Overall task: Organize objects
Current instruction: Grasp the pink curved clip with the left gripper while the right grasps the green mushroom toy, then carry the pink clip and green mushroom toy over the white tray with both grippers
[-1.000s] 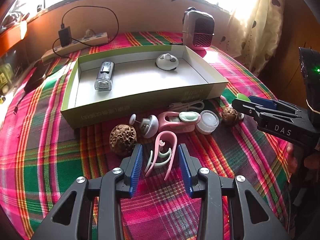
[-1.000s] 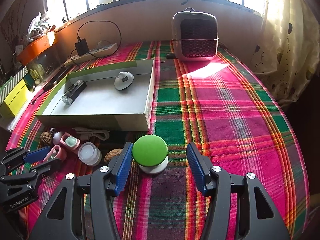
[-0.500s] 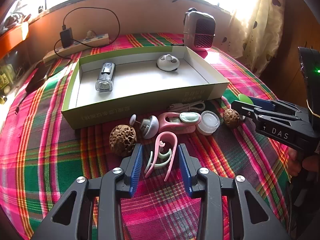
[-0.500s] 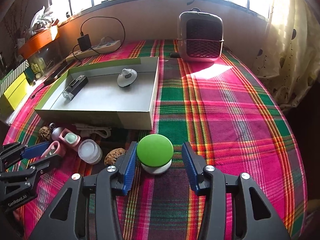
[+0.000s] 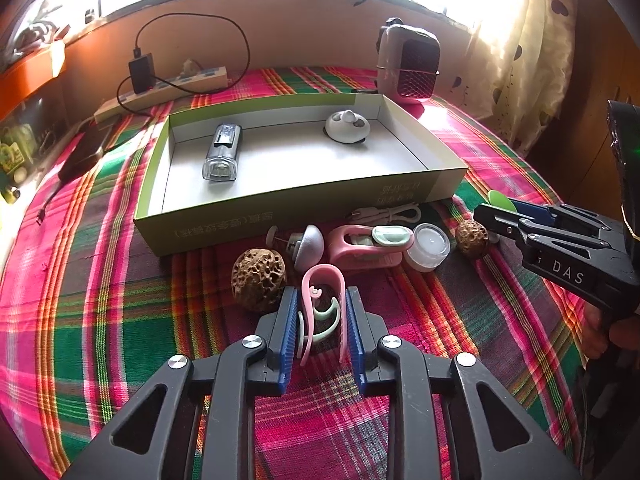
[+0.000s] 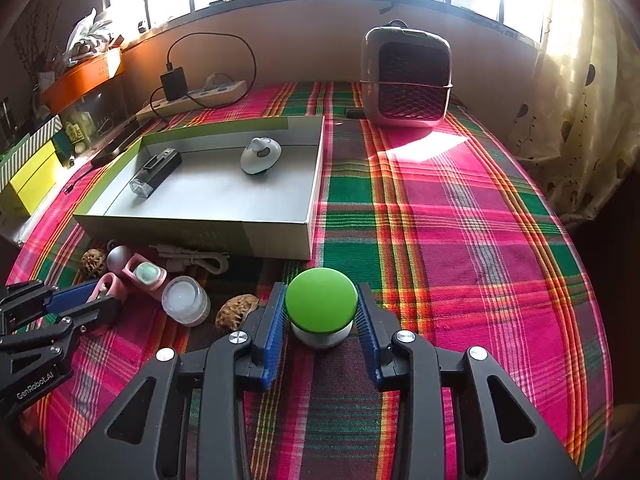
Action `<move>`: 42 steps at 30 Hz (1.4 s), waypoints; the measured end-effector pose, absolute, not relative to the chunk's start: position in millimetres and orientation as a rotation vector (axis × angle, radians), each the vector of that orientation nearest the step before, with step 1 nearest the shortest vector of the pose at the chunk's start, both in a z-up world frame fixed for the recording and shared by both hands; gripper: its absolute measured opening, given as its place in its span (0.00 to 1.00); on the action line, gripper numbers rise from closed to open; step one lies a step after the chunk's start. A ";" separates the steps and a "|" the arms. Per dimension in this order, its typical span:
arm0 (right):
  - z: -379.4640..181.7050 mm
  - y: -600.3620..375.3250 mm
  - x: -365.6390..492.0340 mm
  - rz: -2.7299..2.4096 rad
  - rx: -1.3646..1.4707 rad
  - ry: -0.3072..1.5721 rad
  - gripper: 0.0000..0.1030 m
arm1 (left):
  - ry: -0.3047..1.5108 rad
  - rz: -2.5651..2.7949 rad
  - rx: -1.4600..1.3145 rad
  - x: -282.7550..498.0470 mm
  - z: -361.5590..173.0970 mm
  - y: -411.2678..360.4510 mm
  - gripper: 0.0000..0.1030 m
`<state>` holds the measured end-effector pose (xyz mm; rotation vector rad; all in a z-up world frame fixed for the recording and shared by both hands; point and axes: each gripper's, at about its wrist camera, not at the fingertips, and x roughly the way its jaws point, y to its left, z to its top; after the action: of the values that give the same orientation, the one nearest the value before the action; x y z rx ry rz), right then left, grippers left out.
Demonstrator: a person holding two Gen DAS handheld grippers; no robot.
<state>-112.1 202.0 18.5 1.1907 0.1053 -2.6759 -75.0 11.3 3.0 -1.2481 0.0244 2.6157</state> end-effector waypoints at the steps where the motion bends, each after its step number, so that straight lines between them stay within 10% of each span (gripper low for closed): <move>1: 18.7 201.8 -112.1 -2.676 1.190 0.107 0.34 | 0.021 2.615 -1.248 -75.0 3.0 11.3 0.20; 42: 51.9 204.2 -108.4 -2.699 1.096 0.099 0.34 | -0.014 2.622 -1.171 -74.5 36.5 3.8 0.20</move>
<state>-108.4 204.2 51.9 1.0960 0.0994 -2.6990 -74.5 3.8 36.5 -1.1706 -0.0142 2.6219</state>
